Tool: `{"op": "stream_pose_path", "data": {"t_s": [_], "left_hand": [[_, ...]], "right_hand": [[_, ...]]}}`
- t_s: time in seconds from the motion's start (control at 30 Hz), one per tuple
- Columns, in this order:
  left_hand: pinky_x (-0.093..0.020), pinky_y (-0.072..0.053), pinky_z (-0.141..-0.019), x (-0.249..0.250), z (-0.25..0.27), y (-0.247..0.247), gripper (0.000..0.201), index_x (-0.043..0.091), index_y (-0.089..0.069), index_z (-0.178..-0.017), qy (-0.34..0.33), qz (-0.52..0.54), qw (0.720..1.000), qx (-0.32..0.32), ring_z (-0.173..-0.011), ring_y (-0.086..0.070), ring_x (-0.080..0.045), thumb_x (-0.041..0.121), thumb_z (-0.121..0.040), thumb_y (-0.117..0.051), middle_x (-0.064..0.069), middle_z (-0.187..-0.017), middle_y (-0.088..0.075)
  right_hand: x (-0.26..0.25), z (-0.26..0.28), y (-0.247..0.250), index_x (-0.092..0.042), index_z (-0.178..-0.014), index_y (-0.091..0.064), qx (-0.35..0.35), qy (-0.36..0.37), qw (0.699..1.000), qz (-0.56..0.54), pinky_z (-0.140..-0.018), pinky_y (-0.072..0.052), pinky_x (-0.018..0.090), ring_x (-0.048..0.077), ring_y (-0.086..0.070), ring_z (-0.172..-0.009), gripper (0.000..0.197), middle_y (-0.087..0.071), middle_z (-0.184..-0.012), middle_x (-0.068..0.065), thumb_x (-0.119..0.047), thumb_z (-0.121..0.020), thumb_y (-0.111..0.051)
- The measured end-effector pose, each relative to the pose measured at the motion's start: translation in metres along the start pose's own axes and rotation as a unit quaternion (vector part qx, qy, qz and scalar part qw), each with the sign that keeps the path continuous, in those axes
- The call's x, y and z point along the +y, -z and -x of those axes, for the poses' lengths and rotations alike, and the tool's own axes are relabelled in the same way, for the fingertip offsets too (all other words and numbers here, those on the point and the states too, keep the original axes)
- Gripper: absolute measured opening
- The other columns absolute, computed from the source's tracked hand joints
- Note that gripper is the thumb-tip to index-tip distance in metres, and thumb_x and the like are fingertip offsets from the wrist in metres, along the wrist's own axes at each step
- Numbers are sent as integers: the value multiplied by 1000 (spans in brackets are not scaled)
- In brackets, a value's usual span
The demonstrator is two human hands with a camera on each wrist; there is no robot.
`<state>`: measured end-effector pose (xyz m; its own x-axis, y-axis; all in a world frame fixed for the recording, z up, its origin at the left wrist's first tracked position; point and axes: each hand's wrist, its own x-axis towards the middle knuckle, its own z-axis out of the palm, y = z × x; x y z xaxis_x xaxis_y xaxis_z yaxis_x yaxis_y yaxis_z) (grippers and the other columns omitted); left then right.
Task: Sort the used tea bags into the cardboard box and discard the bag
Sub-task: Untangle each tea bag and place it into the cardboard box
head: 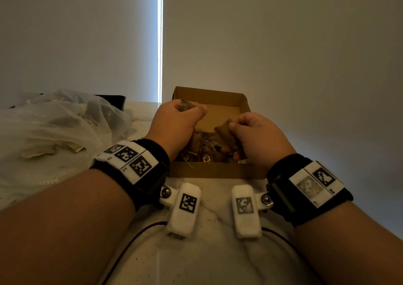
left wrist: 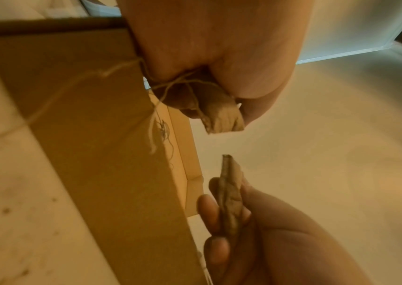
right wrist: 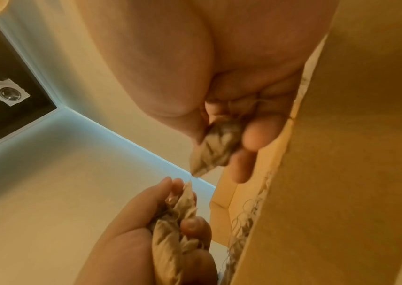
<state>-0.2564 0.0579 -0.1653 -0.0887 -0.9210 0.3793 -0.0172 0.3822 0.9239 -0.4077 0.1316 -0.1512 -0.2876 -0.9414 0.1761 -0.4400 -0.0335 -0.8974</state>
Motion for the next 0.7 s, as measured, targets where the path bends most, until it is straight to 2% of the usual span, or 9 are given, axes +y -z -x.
{"op": "stream_pose_path", "data": {"t_s": [0.07,0.17,0.27,0.3,0.4,0.5,0.57,0.63,0.7], "left_hand": [[-33,-52,-73,1,1,0,13,22,-72,-87,-13,-24,1000,-16,-76,-62,-15,32,-92,-67,7,-71,-63],[-30,-53,-66,4,5,0,16,18,-73,-90,-28,-67,995,-70,-70,-66,-13,32,-92,-68,0,-77,-69],[-22,-49,-45,7,10,-1,24,14,-71,-96,-19,-95,982,-161,-47,-62,-9,37,-91,-69,-11,-79,-72],[-20,-47,-43,7,10,-1,28,12,-71,-96,-23,-107,978,-176,-44,-60,-7,39,-90,-69,-13,-79,-72],[-23,-51,-46,7,10,-1,31,11,-70,-94,-25,-116,977,-176,-47,-63,-10,42,-90,-68,-13,-80,-73],[-36,-63,-68,8,9,3,26,14,-70,-96,7,-67,985,-157,-71,-74,-18,40,-93,-66,-8,-87,-76],[-44,-63,-78,8,8,4,30,13,-70,-100,26,-27,988,-148,-80,-75,-22,42,-94,-64,-7,-90,-77],[-44,-63,-75,9,7,5,35,13,-70,-102,35,-17,989,-144,-78,-75,-22,47,-94,-62,-6,-91,-77],[-38,-61,-64,9,7,5,40,11,-70,-102,42,-23,988,-149,-69,-74,-20,49,-93,-61,-9,-89,-77]], "right_hand": [[1,-2,1,-17,-103,-58,21,-19,996,-83,-40,-48,22,14,-73,-59,8,-71,-95,5,-21,-103,-51],[4,-4,1,-15,-103,-58,33,-24,989,-141,-39,-47,23,16,-72,-58,8,-72,-94,8,-20,-102,-52],[5,-5,-1,-14,-100,-59,25,-3,985,-170,-40,-45,24,16,-69,-56,6,-73,-83,7,-17,-101,-55],[5,-5,-1,-13,-98,-59,20,6,985,-171,-40,-44,24,15,-68,-55,5,-73,-77,5,-16,-100,-55],[3,-3,-4,-12,-96,-60,-1,18,979,-201,-41,-44,24,15,-65,-53,8,-71,-71,5,-15,-101,-54],[-1,-2,-3,-9,-107,-57,-22,8,953,-301,-45,-49,27,22,-67,-57,16,-71,-79,11,-10,-103,-42],[-1,-2,0,-11,-110,-57,-41,34,946,-319,-51,-52,31,27,-69,-65,24,-72,-90,16,1,-98,-41],[3,-3,2,-17,-108,-62,-57,87,960,-260,-55,-53,30,25,-72,-72,39,-73,-99,13,13,-91,-46],[7,-4,2,-24,-106,-68,-61,124,972,-191,-60,-54,27,20,-73,-79,47,-75,-98,6,17,-88,-53]]}}
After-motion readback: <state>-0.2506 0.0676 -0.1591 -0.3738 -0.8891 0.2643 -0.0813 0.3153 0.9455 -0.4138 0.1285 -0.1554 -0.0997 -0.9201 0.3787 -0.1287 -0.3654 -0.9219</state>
